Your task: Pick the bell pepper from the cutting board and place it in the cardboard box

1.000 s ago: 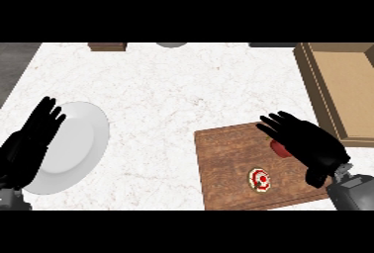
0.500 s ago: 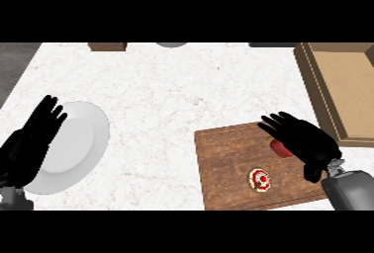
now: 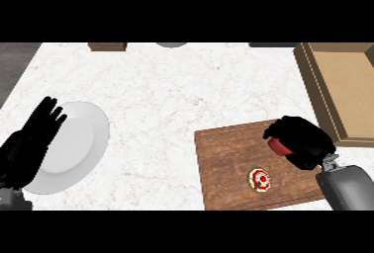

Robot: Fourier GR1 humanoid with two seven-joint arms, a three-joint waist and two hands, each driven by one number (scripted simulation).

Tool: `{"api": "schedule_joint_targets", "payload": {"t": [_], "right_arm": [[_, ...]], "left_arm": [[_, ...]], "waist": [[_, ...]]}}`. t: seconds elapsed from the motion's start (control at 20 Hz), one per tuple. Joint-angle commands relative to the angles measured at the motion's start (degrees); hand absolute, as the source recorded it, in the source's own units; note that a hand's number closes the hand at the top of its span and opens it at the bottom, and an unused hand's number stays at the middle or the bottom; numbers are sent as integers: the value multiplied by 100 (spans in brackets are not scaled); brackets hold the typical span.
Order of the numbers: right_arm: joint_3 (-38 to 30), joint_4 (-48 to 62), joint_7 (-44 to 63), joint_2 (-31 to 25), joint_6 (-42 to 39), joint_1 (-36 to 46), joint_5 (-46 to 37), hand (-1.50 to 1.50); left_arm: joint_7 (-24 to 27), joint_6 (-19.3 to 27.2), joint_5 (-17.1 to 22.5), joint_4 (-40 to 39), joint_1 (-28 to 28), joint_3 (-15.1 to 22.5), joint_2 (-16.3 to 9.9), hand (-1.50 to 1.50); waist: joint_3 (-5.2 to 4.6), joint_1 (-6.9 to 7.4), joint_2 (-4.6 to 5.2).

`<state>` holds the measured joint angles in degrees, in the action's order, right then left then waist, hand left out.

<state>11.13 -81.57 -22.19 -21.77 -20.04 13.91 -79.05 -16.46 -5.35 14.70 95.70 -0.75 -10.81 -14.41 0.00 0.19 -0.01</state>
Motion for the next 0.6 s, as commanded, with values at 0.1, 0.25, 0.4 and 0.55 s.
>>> {"api": "schedule_joint_targets", "payload": {"t": [0.1, 0.25, 0.4, 0.55], "right_arm": [[-80, 318, -501, 24, 366, 169, -90, 150], [-232, 23, -560, -20, 379, 50, -14, 150], [-1463, 1171, 1542, 914, -441, 936, 267, 150], [-2547, 1556, 2843, 1222, -464, 1074, 543, 150]], "left_arm": [[-376, 115, -53, 154, -183, -108, 6, 0], [-199, -188, 124, -253, -276, -302, -119, 0], [79, 39, -257, -89, -180, 138, 193, 0], [0, -51, -104, -17, -186, -39, 21, 0]], "waist": [[1, -2, 0], [-1, -18, -2], [3, 85, 81], [22, 146, 170]]}}
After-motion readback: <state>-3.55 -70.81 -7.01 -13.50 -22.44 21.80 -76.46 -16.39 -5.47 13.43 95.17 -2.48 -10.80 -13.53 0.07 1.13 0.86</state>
